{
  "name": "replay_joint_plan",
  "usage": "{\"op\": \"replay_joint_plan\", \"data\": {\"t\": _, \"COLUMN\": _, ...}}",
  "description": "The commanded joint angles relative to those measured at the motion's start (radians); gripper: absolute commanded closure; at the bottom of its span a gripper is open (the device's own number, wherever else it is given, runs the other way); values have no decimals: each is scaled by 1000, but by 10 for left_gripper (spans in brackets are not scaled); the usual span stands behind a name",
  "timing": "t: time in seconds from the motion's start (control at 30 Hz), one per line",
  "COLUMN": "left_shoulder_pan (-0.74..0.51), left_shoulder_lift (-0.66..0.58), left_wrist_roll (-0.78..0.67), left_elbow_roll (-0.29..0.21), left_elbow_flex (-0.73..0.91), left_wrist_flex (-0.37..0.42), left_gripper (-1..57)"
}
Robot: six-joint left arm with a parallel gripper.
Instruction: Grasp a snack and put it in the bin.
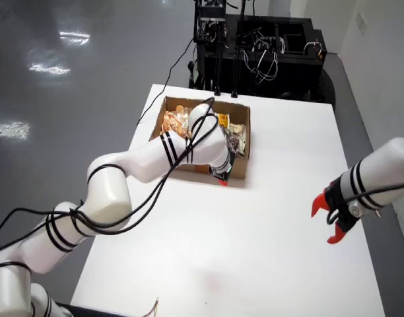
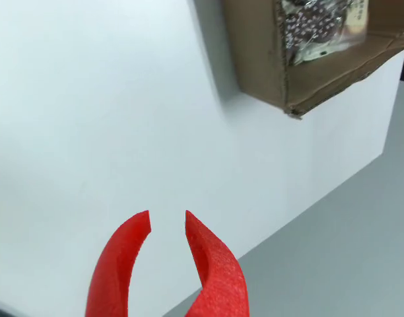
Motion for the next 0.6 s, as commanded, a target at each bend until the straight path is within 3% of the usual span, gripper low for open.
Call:
{"op": "replay_joint_plan", "data": {"t": 0.03, "left_shoulder_pan": -33, "left_shoulder_lift": -29, "left_wrist_roll": -20, "left_elbow_roll": 2, "left_elbow_flex": 55, "left_wrist_flex": -3, "left_gripper": 465}}
{"op": "replay_joint_plan", "data": {"t": 0.6, "left_shoulder_pan": -139, "left_shoulder_lift": -173, "left_wrist_roll": -107, "left_elbow_roll": 0, "left_elbow_flex": 304, "left_wrist_flex": -7, "left_gripper": 510}}
